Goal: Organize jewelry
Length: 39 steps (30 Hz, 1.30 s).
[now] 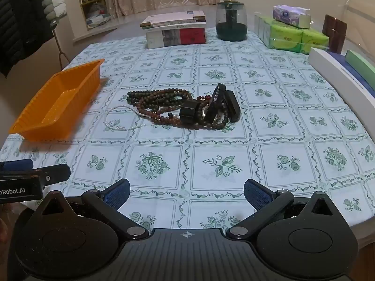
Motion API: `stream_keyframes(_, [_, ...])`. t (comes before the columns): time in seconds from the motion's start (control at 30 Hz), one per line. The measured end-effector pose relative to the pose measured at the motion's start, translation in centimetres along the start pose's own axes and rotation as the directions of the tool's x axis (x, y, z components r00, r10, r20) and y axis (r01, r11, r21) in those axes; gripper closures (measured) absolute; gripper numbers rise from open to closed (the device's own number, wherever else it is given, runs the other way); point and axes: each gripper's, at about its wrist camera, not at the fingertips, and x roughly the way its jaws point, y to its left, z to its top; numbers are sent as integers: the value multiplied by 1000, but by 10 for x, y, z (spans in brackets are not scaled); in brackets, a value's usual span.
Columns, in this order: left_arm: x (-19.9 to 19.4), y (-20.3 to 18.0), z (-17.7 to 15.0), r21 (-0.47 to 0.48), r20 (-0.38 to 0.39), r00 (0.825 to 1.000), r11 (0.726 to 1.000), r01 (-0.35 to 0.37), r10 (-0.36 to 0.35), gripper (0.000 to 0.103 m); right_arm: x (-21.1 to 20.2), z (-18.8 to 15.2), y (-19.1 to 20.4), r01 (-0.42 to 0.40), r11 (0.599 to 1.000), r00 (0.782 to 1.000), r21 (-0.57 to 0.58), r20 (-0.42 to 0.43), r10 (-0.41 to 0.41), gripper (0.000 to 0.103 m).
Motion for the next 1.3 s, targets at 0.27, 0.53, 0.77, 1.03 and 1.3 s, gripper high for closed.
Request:
stream_keyframes(0.27, [2, 4, 0, -17, -2, 1000, 1000, 17, -17, 1, 2, 2, 0, 0, 1000, 1000, 1, -7, 0, 0])
stream_keyframes(0.53, [0, 0, 0, 0, 0, 1000, 1000, 20, -20, 1, 1, 1, -1, 3, 1000, 1000, -5, -9, -3, 0])
stream_keyframes(0.77, [0, 0, -1, 2, 1, 1000, 1000, 20, -20, 1, 1, -1, -1, 3, 1000, 1000, 0, -9, -3, 0])
stream_keyframes(1.03, [0, 1, -2, 1, -3, 1000, 1000, 23, -23, 1, -1, -2, -2, 1, 1000, 1000, 2, -7, -1, 0])
stream_keyframes(1.3, [0, 1, -3, 0, -2, 1000, 1000, 23, -23, 1, -1, -1, -2, 1, 1000, 1000, 4, -7, -1, 0])
